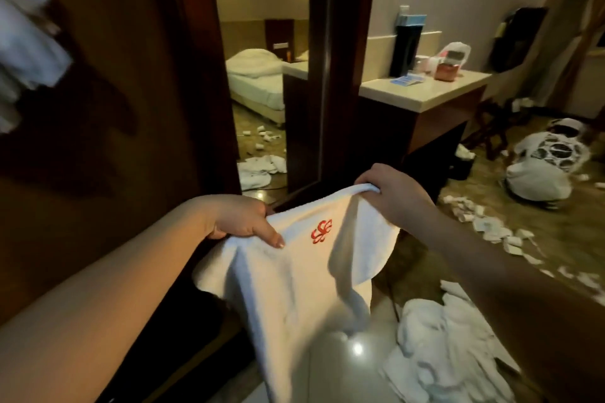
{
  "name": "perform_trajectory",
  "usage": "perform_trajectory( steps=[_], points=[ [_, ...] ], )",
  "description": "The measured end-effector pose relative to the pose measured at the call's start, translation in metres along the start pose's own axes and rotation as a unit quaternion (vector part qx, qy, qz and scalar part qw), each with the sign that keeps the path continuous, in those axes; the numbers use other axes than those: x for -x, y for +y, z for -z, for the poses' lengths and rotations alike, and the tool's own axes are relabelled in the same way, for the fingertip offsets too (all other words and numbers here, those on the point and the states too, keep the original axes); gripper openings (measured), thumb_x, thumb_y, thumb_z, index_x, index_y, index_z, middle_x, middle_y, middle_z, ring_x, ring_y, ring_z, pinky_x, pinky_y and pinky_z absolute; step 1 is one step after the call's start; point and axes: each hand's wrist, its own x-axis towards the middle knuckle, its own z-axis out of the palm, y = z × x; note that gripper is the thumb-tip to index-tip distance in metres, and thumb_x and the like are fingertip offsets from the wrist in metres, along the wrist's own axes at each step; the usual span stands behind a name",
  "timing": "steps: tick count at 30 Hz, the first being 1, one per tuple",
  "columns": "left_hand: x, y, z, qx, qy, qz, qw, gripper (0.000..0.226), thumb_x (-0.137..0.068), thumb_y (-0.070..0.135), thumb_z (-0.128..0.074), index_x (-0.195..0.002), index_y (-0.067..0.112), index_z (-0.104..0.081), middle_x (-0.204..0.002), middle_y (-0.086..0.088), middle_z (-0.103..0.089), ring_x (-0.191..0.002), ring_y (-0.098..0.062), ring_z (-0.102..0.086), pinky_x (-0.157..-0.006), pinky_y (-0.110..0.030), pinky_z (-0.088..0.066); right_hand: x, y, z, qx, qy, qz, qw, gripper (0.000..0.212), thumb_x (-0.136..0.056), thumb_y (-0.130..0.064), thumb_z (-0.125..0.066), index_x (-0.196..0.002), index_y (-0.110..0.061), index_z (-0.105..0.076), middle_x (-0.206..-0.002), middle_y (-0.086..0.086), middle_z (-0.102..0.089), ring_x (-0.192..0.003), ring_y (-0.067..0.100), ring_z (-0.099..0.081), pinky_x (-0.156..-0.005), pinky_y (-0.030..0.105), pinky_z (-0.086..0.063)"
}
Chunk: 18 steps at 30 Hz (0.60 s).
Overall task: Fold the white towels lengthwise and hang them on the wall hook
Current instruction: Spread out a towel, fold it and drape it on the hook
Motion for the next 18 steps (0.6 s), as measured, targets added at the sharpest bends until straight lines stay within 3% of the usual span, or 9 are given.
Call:
perform_trajectory(
  steps=[8,10,13,16,18],
  points=[
    [0.126,-0.077,-0.026,-0.013,0.073,0.107,0.992,0.033,-0.085,0.037,-0.076,-0.11,0.016,-0.071,-0.098,0.002,-0.078,-0.091,-0.015,-0.075,-0.091,-0.033,-0.057,0.033,-0.076,-0.026,-0.047,0.021,0.05,0.997,0.024,-0.103,-0.026,-0.048,-0.119,-0.023,-0.065,-0.103,-0.016,-0.043,-0.092,0.002,-0.043,-0.076,0.017,-0.032],
    [0.156,-0.095,-0.025,-0.001,0.115,0.115,0.987,0.043,-0.076,0.045,-0.081,-0.109,0.019,-0.071,-0.096,0.004,-0.078,-0.091,-0.015,-0.075,-0.094,-0.037,-0.056,0.034,-0.102,-0.025,-0.065,0.023,0.06,0.996,0.022,-0.103,-0.026,-0.048,-0.117,-0.023,-0.065,-0.105,-0.014,-0.047,-0.093,0.004,-0.045,-0.077,0.019,-0.033],
    [0.197,-0.123,-0.018,0.038,0.165,0.133,0.977,0.066,-0.058,0.053,-0.083,-0.111,0.018,-0.069,-0.098,0.003,-0.078,-0.094,-0.018,-0.074,-0.095,-0.041,-0.055,0.035,-0.142,-0.026,-0.091,0.023,0.044,0.995,0.012,-0.1,-0.033,-0.051,-0.102,-0.031,-0.063,-0.096,-0.011,-0.058,-0.086,0.01,-0.054,-0.065,0.025,-0.038],
    [0.238,-0.158,-0.01,0.126,0.186,0.14,0.964,0.069,-0.06,0.043,-0.085,-0.121,0.016,-0.066,-0.107,-0.003,-0.076,-0.103,-0.023,-0.072,-0.101,-0.047,-0.051,0.035,-0.181,-0.031,-0.08,0.022,0.044,0.996,0.011,-0.096,-0.044,-0.054,-0.091,-0.034,-0.056,-0.078,-0.013,-0.058,-0.072,0.009,-0.054,-0.054,0.026,-0.038],
    [0.26,-0.18,-0.006,0.179,0.206,0.139,0.952,0.059,-0.07,0.028,-0.083,-0.124,0.013,-0.065,-0.111,-0.007,-0.075,-0.106,-0.025,-0.071,-0.101,-0.048,-0.051,0.033,-0.201,-0.034,-0.079,0.013,0.047,0.996,0.018,-0.093,-0.049,-0.055,-0.085,-0.032,-0.053,-0.073,-0.011,-0.057,-0.069,0.01,-0.055,-0.054,0.029,-0.039]
  ],
)
